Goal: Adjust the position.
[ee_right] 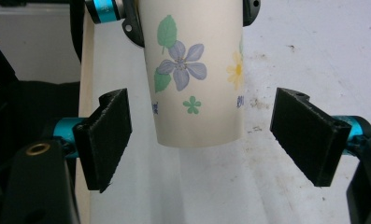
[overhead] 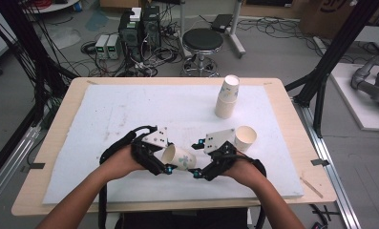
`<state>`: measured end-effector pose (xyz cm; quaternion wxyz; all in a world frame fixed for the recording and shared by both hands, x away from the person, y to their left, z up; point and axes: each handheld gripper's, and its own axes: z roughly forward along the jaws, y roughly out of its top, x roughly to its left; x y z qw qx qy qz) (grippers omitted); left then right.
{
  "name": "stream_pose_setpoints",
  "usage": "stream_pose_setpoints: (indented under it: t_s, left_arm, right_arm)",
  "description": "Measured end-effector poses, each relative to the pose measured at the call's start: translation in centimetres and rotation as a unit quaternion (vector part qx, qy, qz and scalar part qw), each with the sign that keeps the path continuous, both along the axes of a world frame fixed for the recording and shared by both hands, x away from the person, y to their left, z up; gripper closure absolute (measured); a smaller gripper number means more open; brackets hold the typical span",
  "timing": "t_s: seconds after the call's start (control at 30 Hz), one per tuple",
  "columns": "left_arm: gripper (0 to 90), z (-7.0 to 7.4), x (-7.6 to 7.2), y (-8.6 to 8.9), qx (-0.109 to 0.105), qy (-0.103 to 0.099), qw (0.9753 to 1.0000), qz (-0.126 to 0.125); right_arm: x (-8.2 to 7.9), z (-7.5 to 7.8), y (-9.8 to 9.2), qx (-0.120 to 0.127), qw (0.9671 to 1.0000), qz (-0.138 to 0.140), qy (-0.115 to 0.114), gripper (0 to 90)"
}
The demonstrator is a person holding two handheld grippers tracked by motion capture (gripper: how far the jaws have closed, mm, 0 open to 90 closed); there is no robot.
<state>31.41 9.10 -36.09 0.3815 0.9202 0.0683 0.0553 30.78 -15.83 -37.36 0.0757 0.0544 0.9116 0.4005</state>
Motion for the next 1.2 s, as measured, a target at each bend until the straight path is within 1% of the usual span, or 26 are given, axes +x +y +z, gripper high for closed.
stream_pose_setpoints:
  t_s: [0.03, 0.2, 0.37, 0.5, 0.57, 0.67, 0.8, 0.83, 0.97, 1.07, 1.1, 1.13, 1.2]
  left_arm:
    - [27.6, 0.1, 0.0, 0.0, 0.004, -0.001, 1.0000, 0.000]
    - [27.3, 0.3, 0.2, -0.1, 0.012, 0.000, 0.9999, 0.002]
    - [27.1, 0.2, 0.2, -0.4, 0.014, 0.002, 0.9999, 0.003]
    - [26.9, 0.0, 0.2, -0.7, 0.017, 0.003, 0.9999, 0.003]
    - [26.9, 0.0, 0.3, -0.8, 0.018, 0.003, 0.9998, 0.003]
    - [26.8, 0.0, 0.3, -0.8, 0.016, 0.005, 0.9998, 0.005]
    - [26.6, 0.0, 0.3, -0.8, 0.014, 0.007, 0.9998, 0.007]
    - [26.5, 0.0, 0.3, -0.8, 0.013, 0.007, 0.9999, 0.010]
    - [26.2, 0.0, 0.3, -0.9, 0.005, 0.007, 0.9999, 0.010]
    - [25.6, -0.1, 0.3, -0.9, -0.002, 0.008, 0.9998, 0.016]
    - [25.5, -0.2, 0.3, -0.9, -0.006, 0.011, 0.9998, 0.018]
    - [25.5, -0.2, 0.3, -0.9, -0.010, 0.011, 0.9997, 0.019]
    - [25.3, -0.3, 0.3, -0.9, -0.011, 0.011, 0.9997, 0.019]
  right_arm:
    - [0.0, 0.0, 0.1, -0.004, 1.0000, 0.001, -0.002, 21.1]
    - [0.1, 0.1, 0.7, -0.021, 0.9997, 0.006, -0.011, 21.1]
    - [0.0, -0.1, 1.7, -0.044, 0.9987, 0.009, -0.023, 21.3]
    - [0.0, -0.3, 2.9, -0.069, 0.9969, 0.015, -0.034, 21.8]
    - [0.0, -0.4, 3.3, -0.080, 0.9960, 0.018, -0.037, 25.5]
    - [0.0, -0.7, 3.8, -0.093, 0.9945, 0.018, -0.043, 27.3]
    - [0.1, -0.9, 3.9, -0.098, 0.9939, 0.015, -0.048, 33.6]
    - [0.2, -0.9, 3.9, -0.099, 0.9938, 0.013, -0.051, 33.8]
    - [0.3, -1.0, 3.9, -0.098, 0.9943, 0.009, -0.041, 34.7]
    - [0.3, -1.1, 3.9, -0.101, 0.9943, 0.008, -0.035, 34.8]
    - [0.3, -1.2, 3.9, -0.098, 0.9945, 0.006, -0.036, 35.0]
    - [0.3, -1.2, 3.9, -0.099, 0.9946, 0.004, -0.033, 35.2]
    - [0.3, -1.3, 3.9, -0.096, 0.9949, 0.003, -0.031, 35.7]
